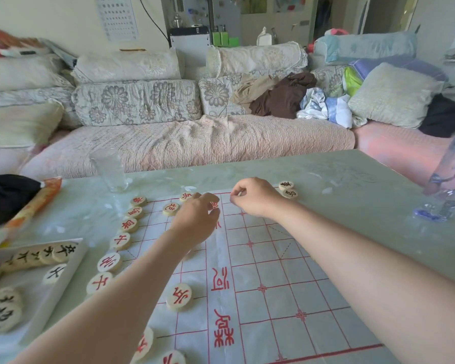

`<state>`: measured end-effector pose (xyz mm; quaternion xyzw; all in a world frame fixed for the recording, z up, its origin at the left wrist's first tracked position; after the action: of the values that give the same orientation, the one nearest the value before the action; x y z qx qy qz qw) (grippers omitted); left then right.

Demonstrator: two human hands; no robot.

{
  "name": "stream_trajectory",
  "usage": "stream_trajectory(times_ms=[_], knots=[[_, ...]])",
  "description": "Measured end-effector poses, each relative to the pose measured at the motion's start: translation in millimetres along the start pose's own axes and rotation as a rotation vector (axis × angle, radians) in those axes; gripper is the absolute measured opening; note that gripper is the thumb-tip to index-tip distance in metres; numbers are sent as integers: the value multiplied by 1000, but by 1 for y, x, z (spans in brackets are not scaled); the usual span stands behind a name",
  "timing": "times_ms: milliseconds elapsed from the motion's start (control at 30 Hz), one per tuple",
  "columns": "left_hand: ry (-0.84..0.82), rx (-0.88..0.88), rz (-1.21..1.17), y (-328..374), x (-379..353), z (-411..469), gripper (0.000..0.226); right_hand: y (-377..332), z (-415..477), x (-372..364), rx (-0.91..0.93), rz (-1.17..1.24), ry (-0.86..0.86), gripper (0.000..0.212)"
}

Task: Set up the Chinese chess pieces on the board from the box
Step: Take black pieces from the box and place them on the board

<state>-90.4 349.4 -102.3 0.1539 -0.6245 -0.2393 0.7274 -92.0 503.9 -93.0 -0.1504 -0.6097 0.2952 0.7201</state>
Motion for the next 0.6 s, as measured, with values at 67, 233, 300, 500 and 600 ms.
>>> stream_trajectory(times_ms=[67,233,300,500,600], knots=[[13,32,4,-23,23,-8,26,-28,-1,-17,28,33,-19,7],[65,121,13,-89,83,-31,23,-108,-10,-71,131,59,-87,19],[87,152,3,-114,107,-42,24,-139,-15,-99,182,39,-154,11],[136,244,37,-208,160,-86,24,-226,-10,-156,293,32,-253,17],[178,307,39,-255,185,-97,29,-267,-1,-177,351,6,-261,18]])
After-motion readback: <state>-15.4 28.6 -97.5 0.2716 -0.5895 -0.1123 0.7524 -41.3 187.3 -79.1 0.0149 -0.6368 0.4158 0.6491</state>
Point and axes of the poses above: each hand's wrist, its own z-axis towards the middle knuckle, its own x-axis out of the back of the hand, y = z × x, the point moved 9 cm from there along z, towards the middle knuckle, and after that the axes turned 11 degrees about x, right-handed, at the moved point
